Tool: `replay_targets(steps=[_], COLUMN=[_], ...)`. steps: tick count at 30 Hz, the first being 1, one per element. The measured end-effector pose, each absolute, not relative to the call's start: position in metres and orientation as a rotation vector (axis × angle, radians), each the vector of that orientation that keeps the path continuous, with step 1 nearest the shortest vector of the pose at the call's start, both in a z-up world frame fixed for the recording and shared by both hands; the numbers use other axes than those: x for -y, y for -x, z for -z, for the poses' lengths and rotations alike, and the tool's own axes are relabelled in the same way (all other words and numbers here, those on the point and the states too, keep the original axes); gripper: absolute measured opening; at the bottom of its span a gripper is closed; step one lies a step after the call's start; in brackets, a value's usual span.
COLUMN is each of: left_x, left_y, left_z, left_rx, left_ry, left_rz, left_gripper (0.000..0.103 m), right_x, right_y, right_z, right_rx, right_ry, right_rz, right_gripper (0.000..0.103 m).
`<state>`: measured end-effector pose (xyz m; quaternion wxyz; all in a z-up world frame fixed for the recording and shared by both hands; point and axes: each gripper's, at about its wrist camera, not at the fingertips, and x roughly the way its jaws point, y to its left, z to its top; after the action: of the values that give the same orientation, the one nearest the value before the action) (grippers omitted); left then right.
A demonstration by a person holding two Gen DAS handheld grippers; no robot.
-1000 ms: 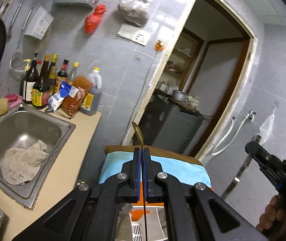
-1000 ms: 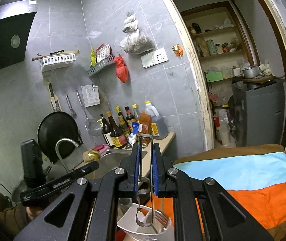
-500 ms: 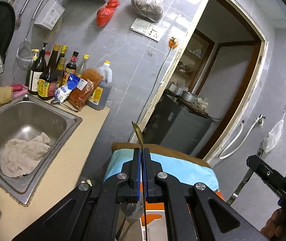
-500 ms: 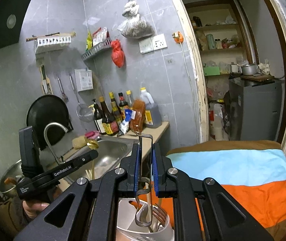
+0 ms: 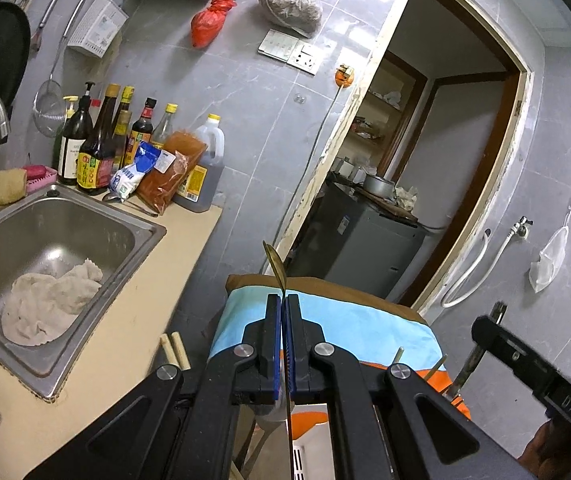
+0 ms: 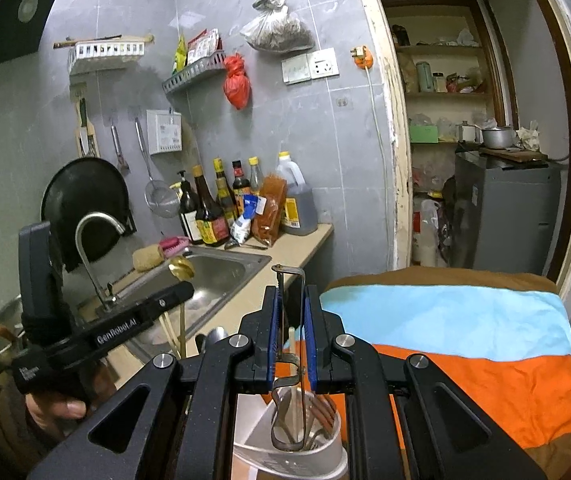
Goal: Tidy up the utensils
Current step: 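Lower the peeler and spoon into the caddy and open both tools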
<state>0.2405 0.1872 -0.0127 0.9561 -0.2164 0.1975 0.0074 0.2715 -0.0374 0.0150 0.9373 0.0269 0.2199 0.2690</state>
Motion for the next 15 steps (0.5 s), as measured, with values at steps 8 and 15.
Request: replay_targets(steps=[8,15], left_x=[-0.196,-0.199], left_y=[-0.234,-0.236], left_z=[0.022,0.032], left_rx=[-0.377,-0.375], left_ry=[0.498,0.526], left_rz=[-0.024,-0.031], left_gripper=[0.003,0.003], right_x=[0.036,0.031], right_y=[-0.269,-0.267], right_z=[-0.004,0.000], right_rx=[-0.469,-0.486], right_ry=[-0.060,-0.054], right_rz=[-0.526,-0.528], right_gripper=[0.011,0.011])
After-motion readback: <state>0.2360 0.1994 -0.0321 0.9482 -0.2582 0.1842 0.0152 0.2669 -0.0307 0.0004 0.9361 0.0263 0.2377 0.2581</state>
